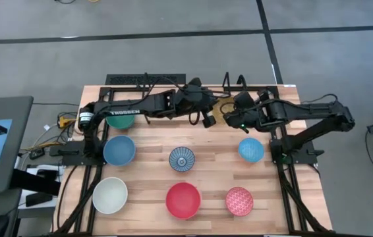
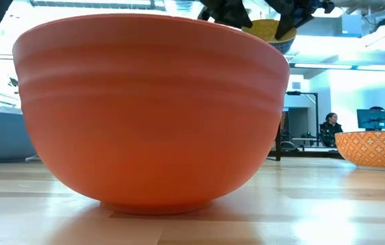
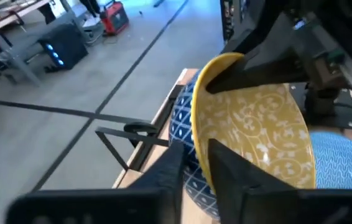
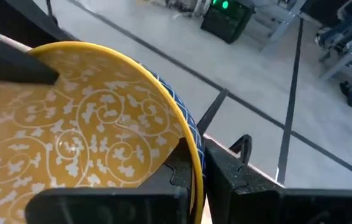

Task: Place and stack bowls onto a shelf
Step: Put the yellow patterned bowl on the shelf

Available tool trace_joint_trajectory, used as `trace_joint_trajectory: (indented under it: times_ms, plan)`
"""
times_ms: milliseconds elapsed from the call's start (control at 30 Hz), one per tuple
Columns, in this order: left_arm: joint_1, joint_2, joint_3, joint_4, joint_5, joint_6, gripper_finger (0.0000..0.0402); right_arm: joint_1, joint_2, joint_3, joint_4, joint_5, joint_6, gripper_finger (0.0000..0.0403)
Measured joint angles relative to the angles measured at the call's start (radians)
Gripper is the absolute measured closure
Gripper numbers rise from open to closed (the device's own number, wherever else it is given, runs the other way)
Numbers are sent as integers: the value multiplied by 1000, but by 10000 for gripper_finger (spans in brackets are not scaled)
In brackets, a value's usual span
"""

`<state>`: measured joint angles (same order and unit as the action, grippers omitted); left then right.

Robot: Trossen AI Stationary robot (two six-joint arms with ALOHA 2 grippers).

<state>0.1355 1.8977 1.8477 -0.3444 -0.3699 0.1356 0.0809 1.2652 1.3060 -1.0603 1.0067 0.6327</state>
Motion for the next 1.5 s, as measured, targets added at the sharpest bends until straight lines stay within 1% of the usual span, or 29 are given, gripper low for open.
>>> trace_joint_trajectory:
  times_ms: [67,200,367,467,533,667,733,800,933,1067,1133,1200,1400,1500]
  plan:
    - [1,0,0,-5,8,22,393,-1,0,0,-13,-8,-11,358]
    - [12,-2,0,-5,29,42,401,-10,0,0,-11,-12,-21,358]
    - [32,-2,0,-4,71,40,401,-32,1,0,12,-12,-53,359]
    - [35,-2,-1,-6,77,27,384,-50,1,0,42,-12,-122,359]
    - [35,-2,-1,-13,73,26,361,-52,0,0,72,-11,-225,359]
    - [40,0,-1,-32,42,49,304,-53,0,-1,166,4,-511,359]
    - [40,2,-2,-35,-19,54,280,-57,1,-1,222,4,-618,359]
    - [40,3,-2,-35,-51,78,262,-57,1,-1,268,4,-723,358]
    - [41,3,-2,-34,-88,118,251,-57,1,5,332,5,-890,358]
    - [41,0,-2,-24,-131,137,262,-47,1,34,378,2,-994,358]
    - [41,-1,0,-17,-170,143,271,-46,1,52,394,-2,-1003,355]
    - [40,-1,0,8,-210,154,281,-51,2,77,398,-10,-971,351]
    - [35,2,-2,135,-292,175,309,-65,1,101,400,-9,-758,350]
    - [35,2,-3,180,-308,175,330,-65,0,101,401,3,-668,350]
